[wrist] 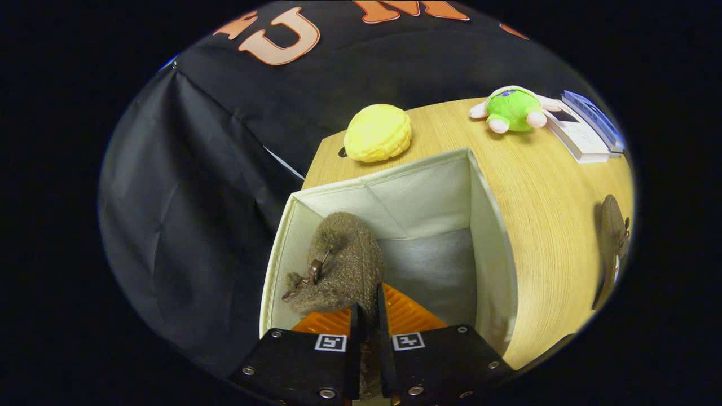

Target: Open the storage box then place both shoes into the box .Put the left shoe in first, then the right shoe, with the right side of both shoes facing outward in a uniform manner.

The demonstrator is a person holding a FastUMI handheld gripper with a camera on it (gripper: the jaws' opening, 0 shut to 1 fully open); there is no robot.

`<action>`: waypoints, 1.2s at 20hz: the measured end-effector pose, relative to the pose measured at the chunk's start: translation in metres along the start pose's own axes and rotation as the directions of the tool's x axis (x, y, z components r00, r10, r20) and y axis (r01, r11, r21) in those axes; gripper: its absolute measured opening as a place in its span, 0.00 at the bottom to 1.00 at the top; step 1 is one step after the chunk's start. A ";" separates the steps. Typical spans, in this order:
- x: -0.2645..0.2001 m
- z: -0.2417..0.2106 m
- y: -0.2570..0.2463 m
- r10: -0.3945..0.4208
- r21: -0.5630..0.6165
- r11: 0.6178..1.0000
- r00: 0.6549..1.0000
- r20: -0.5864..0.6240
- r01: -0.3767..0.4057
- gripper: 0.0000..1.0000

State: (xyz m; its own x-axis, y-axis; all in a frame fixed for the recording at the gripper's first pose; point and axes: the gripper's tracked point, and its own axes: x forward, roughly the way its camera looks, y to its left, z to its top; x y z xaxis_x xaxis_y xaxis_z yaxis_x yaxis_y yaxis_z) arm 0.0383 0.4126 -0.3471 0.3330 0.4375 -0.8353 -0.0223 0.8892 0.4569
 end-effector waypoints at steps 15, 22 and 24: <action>-0.103 0.029 -0.004 0.184 -0.137 0.977 0.974 0.134 -0.166 0.97; -0.146 0.034 -0.093 0.108 -0.147 0.986 0.973 0.204 -0.078 0.98; -0.150 0.030 -0.125 0.074 -0.128 0.991 0.976 0.206 -0.048 0.98</action>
State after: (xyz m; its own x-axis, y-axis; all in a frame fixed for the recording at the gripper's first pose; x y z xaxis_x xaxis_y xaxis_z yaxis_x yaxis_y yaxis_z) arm 0.0193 0.2322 -0.2698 0.5171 0.4654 -0.7183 -0.1588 0.8769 0.4537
